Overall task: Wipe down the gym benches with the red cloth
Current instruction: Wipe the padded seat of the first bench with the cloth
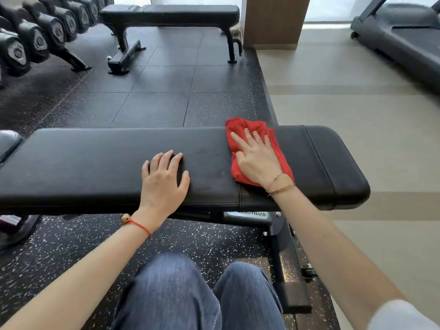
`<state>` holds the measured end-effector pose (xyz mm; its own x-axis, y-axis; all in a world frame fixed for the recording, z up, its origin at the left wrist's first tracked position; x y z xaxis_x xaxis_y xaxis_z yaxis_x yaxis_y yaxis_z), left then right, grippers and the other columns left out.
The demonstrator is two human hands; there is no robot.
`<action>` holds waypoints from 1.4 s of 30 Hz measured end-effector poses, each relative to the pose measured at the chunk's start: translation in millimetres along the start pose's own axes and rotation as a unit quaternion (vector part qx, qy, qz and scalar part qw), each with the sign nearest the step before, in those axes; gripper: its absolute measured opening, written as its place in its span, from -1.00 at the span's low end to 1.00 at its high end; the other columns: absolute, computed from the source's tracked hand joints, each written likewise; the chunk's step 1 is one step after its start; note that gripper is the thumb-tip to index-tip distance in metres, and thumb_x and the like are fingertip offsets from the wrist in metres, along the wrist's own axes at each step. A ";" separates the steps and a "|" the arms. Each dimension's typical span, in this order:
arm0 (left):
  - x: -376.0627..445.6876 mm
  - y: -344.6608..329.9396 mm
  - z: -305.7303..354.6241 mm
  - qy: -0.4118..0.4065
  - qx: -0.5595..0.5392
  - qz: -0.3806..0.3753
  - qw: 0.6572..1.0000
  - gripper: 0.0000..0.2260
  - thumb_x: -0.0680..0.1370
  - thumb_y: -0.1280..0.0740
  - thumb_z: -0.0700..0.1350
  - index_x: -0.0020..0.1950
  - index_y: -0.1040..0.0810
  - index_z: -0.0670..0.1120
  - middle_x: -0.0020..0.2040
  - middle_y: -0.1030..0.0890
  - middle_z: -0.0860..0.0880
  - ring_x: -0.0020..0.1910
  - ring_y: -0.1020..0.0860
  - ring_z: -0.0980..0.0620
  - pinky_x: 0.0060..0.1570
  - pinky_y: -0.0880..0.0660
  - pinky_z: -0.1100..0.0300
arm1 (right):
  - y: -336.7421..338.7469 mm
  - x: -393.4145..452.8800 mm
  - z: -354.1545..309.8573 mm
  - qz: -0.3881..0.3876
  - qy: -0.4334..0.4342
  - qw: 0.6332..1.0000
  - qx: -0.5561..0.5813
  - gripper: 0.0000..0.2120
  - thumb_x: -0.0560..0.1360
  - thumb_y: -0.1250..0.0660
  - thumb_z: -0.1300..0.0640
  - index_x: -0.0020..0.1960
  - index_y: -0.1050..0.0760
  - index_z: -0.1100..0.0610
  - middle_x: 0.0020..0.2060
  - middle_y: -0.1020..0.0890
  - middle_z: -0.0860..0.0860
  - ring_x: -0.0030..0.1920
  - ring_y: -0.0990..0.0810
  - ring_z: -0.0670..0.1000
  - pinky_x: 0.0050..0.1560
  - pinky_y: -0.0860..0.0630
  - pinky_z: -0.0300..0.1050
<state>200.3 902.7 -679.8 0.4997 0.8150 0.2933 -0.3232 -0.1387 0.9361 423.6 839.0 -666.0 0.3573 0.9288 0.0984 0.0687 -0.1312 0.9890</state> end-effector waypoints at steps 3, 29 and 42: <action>-1.9 -0.5 1.9 0.010 -0.004 0.015 1.000 -0.50 0.55 -0.10 0.08 0.43 -0.46 -0.09 0.43 -0.46 -0.11 0.45 -0.35 -0.15 0.46 -0.19 -0.20 | -5.0 -27.1 -41.8 0.010 0.083 0.996 0.015 -0.45 0.59 -0.04 0.01 0.57 -0.08 -0.10 0.57 -0.11 0.08 0.57 -0.06 0.14 0.56 0.13 0.11; -3.1 -4.1 -0.3 0.006 -0.001 0.014 1.000 -0.51 0.56 -0.10 0.07 0.44 -0.44 -0.05 0.45 -0.44 -0.06 0.47 -0.34 -0.09 0.47 -0.19 -0.19 | -1.5 14.8 8.7 -0.019 -0.015 0.999 0.030 -0.47 0.63 -0.01 0.05 0.58 -0.03 -0.09 0.59 -0.03 0.05 0.58 0.02 0.18 0.55 0.15 0.16; -2.8 -5.7 -0.8 -0.001 0.000 0.026 1.000 -0.51 0.56 -0.09 0.08 0.43 -0.45 -0.07 0.43 -0.46 -0.08 0.44 -0.36 -0.12 0.46 -0.21 -0.21 | 9.7 -52.8 74.8 0.019 -0.025 0.999 -0.013 -0.41 0.51 0.05 0.03 0.56 -0.17 -0.03 0.55 -0.18 0.10 0.55 -0.11 0.21 0.55 0.07 0.12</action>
<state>200.1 901.7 -686.1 0.4844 0.8054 0.3416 -0.3488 -0.1804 0.9197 475.1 762.8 -669.9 0.4050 0.9049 0.1310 0.0295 -0.1562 0.9873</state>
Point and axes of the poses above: each hand's wrist, its own x-axis towards the middle knuckle, its own y-axis out of the back of the hand, z = x × y, the point moved 5 cm from there along x, towards the middle knuckle
